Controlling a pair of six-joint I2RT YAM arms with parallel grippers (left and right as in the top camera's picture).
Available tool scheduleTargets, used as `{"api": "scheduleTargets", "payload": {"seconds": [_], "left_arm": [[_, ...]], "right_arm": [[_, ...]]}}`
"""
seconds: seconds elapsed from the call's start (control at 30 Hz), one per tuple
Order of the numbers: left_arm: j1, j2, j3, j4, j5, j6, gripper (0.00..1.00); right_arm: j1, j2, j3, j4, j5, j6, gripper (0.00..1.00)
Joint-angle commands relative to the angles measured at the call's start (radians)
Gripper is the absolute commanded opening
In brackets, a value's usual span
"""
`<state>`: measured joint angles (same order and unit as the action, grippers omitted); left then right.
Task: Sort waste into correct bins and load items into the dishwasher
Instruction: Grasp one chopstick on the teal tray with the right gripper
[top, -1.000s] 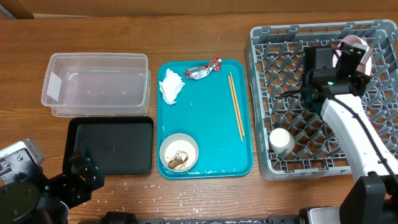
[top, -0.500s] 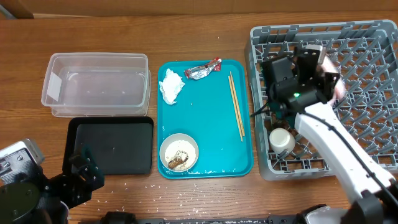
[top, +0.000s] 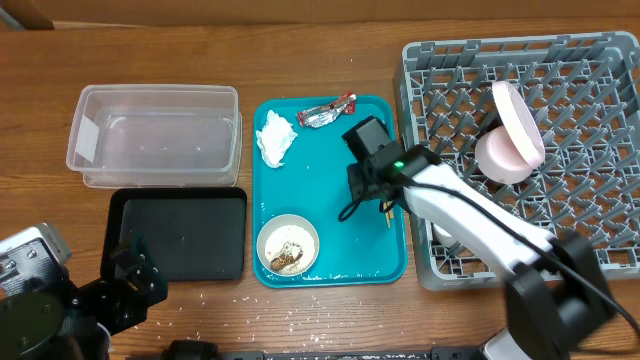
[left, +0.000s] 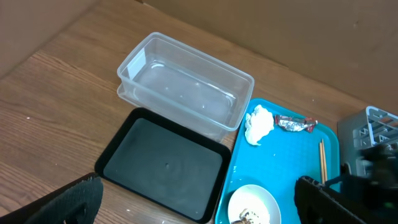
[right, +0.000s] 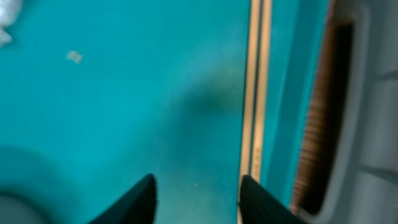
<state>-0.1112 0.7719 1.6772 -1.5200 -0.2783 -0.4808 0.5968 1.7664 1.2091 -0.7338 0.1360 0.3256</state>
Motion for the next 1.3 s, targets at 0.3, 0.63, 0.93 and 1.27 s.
{"api": "scheduleTargets", "payload": {"seconds": [0.3,0.63,0.93,1.27], "left_arm": [[0.000,-0.009,-0.002,0.002,-0.016,-0.017,1.00],[0.000,-0.009,-0.002,0.002,-0.017,-0.017,1.00],[0.000,-0.009,-0.002,0.002,-0.016,-0.017,1.00],[0.000,-0.009,-0.002,0.002,-0.017,-0.017,1.00]], "right_arm": [[-0.063,0.150,0.013,0.102,-0.012,-0.071,0.36],[-0.047,0.195,0.018,0.073,-0.009,-0.069,0.15],[-0.042,0.139,0.041,0.067,0.095,-0.072,0.20],[-0.029,0.109,0.042,0.072,0.089,-0.111,0.19]]}}
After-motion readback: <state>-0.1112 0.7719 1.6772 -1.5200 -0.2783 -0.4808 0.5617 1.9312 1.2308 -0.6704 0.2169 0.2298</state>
